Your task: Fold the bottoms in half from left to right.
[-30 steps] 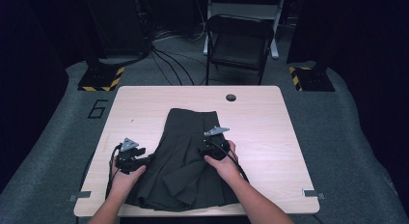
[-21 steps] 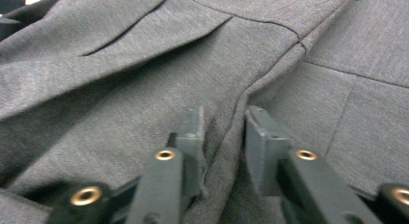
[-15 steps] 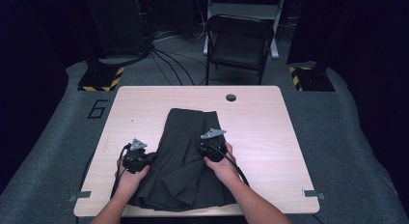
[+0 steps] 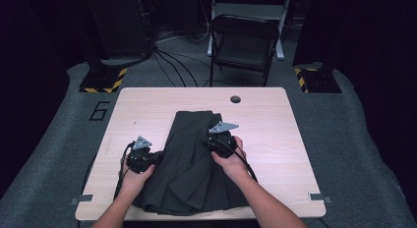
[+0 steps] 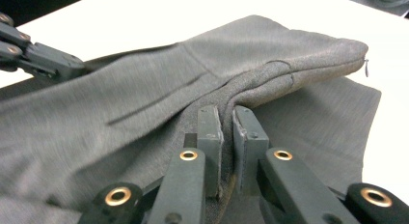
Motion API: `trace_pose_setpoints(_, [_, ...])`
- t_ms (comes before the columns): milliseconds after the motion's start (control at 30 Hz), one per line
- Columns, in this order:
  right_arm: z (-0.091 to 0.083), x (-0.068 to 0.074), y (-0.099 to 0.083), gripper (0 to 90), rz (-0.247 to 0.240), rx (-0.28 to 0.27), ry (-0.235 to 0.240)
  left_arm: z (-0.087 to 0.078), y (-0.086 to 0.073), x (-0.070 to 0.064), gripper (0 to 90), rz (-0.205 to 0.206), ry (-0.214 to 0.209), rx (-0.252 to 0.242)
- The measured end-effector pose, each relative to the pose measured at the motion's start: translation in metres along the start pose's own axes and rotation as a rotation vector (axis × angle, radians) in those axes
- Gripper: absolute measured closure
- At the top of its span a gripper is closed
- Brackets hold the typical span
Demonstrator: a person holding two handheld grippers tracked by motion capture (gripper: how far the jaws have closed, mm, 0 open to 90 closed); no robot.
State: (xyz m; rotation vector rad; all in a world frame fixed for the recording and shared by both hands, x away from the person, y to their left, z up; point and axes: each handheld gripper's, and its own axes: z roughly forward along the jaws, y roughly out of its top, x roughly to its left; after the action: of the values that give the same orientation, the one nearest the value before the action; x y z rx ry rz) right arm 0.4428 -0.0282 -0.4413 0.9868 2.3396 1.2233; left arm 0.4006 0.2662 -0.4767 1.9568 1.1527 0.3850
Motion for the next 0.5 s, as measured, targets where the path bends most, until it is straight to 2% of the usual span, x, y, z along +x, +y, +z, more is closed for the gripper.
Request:
trace_pose_setpoints(167, [-0.012,-0.008,0.012,83.0,0.016,-0.013,-0.007,-0.004,0.007,-0.006,89.6,0.009,-0.034,-0.015])
trace_pose_setpoints(200, [-0.015,-0.015,0.014,83.0,0.034,-0.006,-0.015,-0.002,0.009,-0.011,89.6,0.012,-0.050,-0.024])
trace_pose_setpoints(233, [-0.015,-0.015,0.014,83.0,0.034,-0.006,-0.015,-0.002,0.009,-0.011,89.6,0.012,-0.050,-0.024])
trace_pose_setpoints(267, [-0.016,-0.025,0.014,83.0,0.042,0.012,-0.029,0.001,0.010,-0.015,89.6,0.020,-0.066,-0.022])
trace_pose_setpoints(300, [-0.016,-0.025,0.014,83.0,0.042,0.012,-0.029,0.001,0.010,-0.015,89.6,0.020,-0.066,-0.022])
trace_pose_setpoints(333, [-0.015,-0.032,0.011,83.0,0.058,0.037,-0.044,0.006,0.010,-0.021,89.5,0.039,-0.069,-0.015])
trace_pose_setpoints(367, [-0.014,-0.036,0.008,82.9,0.064,0.048,-0.055,0.008,0.010,-0.023,89.4,0.040,-0.067,-0.011])
trace_pose_setpoints(433, [-0.013,-0.039,0.006,82.9,0.074,0.056,-0.059,0.011,0.009,-0.025,89.2,0.049,-0.073,-0.014])
trace_pose_setpoints(467, [-0.007,-0.049,-0.003,82.8,0.084,0.092,-0.076,0.016,0.006,-0.027,87.4,0.061,-0.075,-0.001])
trace_pose_setpoints(500, [-0.003,-0.052,-0.007,82.8,0.089,0.098,-0.085,0.018,0.005,-0.028,86.5,0.061,-0.080,0.004])
